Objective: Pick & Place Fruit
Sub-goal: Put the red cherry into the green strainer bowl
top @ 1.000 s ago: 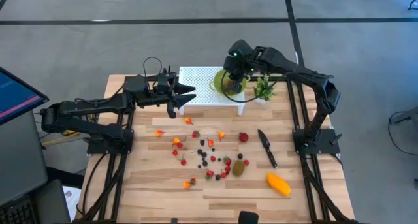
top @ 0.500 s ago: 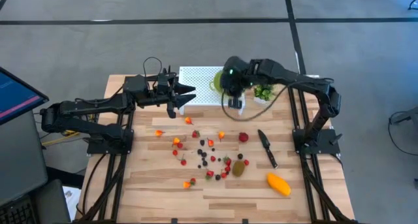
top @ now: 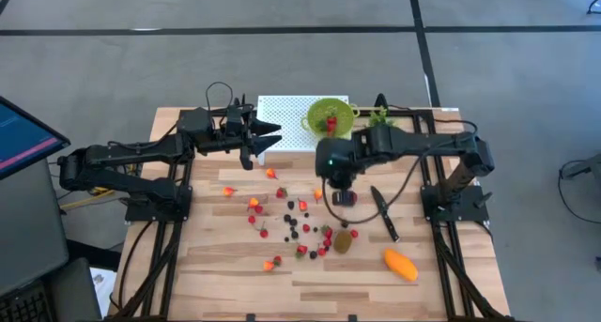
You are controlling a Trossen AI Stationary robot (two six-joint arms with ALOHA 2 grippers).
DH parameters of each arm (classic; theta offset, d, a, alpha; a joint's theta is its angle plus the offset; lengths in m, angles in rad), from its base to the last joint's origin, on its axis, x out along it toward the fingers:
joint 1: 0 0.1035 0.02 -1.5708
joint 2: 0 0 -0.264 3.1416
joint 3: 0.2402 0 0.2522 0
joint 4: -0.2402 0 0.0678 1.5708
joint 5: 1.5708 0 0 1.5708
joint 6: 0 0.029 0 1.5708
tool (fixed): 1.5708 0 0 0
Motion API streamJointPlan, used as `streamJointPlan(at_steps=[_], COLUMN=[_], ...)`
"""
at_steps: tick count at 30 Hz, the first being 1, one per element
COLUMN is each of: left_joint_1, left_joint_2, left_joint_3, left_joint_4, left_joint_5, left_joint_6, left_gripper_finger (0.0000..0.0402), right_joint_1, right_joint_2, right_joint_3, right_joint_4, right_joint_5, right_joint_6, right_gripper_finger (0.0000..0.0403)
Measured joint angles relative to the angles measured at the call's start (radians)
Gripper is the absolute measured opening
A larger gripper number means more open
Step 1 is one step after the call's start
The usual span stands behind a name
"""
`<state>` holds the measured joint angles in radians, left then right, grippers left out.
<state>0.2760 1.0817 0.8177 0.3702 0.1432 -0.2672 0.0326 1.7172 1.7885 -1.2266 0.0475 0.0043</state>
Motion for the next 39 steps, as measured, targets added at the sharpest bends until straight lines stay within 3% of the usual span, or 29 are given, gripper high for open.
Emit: streamJointPlan(at_steps=[12,22,33,39], left_joint_1=[0.0,0.0,0.0,0.0], left_joint_2=[0.0,0.0,0.0,0.0], left_joint_3=[0.0,0.0,0.0,0.0], left_joint_4=[0.005,0.006,0.006,0.006], left_joint_5=[0.0,0.0,0.0,0.0], left_joint_6=[0.0,0.0,0.0,0.0], left_gripper_finger=[0.0159,0.0159,0.0159,0.0159], right_joint_1=[0.193,0.354,0.393,0.392], right_joint_2=[0.0,0.001,0.001,0.001], right_joint_3=[-0.008,-0.23,-0.46,-0.538], right_joint_4=[-0.096,-0.033,0.088,0.16], right_joint_5=[0.005,0.078,0.081,0.081], right_joint_6=[0.292,0.465,0.551,0.589], right_gripper_finger=[0.0066,0.0066,0.0069,0.0111])
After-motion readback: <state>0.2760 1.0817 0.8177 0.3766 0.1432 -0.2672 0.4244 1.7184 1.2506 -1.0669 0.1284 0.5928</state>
